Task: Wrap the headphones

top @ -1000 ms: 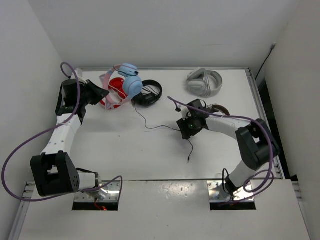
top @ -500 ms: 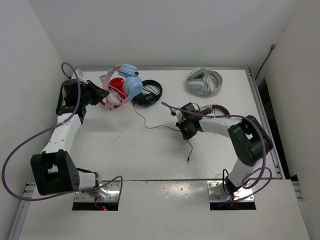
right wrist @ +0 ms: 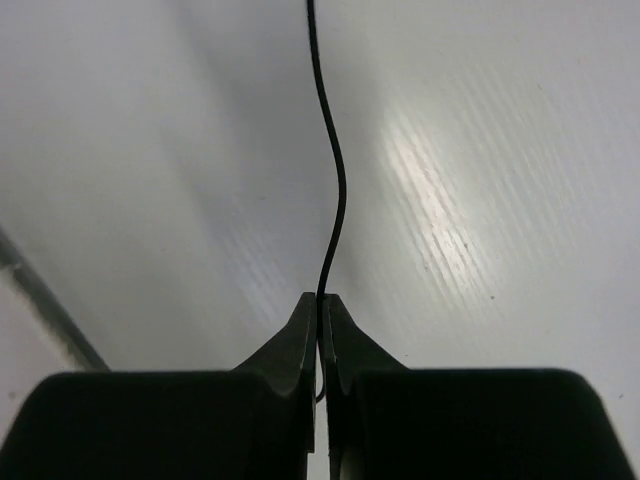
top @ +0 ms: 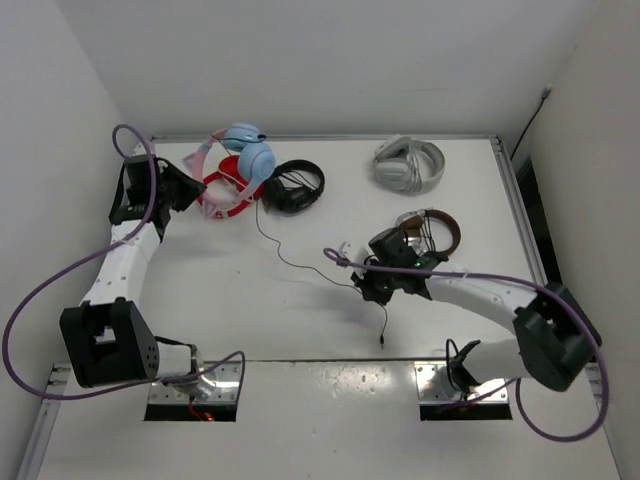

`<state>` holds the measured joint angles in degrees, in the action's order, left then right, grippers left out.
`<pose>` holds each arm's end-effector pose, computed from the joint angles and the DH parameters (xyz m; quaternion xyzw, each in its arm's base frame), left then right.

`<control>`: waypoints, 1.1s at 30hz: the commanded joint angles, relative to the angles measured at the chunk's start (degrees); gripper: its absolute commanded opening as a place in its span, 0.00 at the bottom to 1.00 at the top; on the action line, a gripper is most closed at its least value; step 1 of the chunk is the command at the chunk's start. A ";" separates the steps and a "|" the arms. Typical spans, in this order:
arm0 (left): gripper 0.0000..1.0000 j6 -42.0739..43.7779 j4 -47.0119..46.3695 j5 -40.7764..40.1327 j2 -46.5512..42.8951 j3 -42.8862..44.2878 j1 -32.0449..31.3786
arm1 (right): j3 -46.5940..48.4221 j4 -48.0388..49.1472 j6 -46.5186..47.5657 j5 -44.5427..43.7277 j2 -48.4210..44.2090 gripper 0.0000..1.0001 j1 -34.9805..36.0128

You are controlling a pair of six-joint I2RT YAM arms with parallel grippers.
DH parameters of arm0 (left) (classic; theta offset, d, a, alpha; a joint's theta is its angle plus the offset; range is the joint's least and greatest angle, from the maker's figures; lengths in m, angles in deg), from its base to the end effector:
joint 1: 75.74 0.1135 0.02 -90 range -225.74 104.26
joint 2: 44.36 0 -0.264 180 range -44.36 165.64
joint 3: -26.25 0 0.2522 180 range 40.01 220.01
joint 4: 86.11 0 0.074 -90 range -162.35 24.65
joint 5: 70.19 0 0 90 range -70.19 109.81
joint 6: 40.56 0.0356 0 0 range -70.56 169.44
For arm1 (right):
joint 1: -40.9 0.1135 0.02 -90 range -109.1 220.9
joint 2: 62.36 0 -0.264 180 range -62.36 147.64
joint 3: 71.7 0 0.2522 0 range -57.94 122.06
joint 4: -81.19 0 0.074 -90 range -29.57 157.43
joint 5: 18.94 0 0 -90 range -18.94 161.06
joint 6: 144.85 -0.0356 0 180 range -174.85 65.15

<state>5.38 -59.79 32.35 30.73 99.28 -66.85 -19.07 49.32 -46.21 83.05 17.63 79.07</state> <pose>0.2974 0.0387 0.3079 -0.3305 0.7891 -0.2432 0.4570 0.1949 0.1626 0.1641 -0.4063 0.8690 0.1646 0.2295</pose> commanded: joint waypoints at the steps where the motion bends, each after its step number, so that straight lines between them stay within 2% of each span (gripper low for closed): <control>1: 0.00 -4.64 -0.44 -5.58 -0.82 4.54 0.43 | -1.86 -0.94 9.97 7.51 -5.88 0.00 3.21; 9: 0.00 -6.75 1.51 -16.03 -0.21 5.69 0.43 | -0.82 -7.20 14.46 13.58 -15.73 0.00 9.98; 14: 0.00 -5.61 2.03 -20.00 1.64 7.53 0.43 | -0.82 -8.79 15.88 11.32 -24.85 0.00 18.32; 18: 0.00 -3.42 2.56 -23.77 3.74 8.05 -0.35 | 0.59 -9.31 15.88 7.97 -28.30 0.00 23.43; 28: 0.00 5.11 0.46 -38.61 4.98 7.97 -7.82 | 5.94 -8.79 14.03 3.40 -30.68 0.00 28.09; 33: 0.00 9.33 -2.44 -42.68 5.51 5.95 -11.78 | 10.16 -8.17 13.42 3.39 -30.68 0.00 27.57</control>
<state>12.29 -53.98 -5.42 37.40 104.35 -76.84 -13.01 39.34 -31.98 87.29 -12.16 106.72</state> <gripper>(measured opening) 0.157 0.003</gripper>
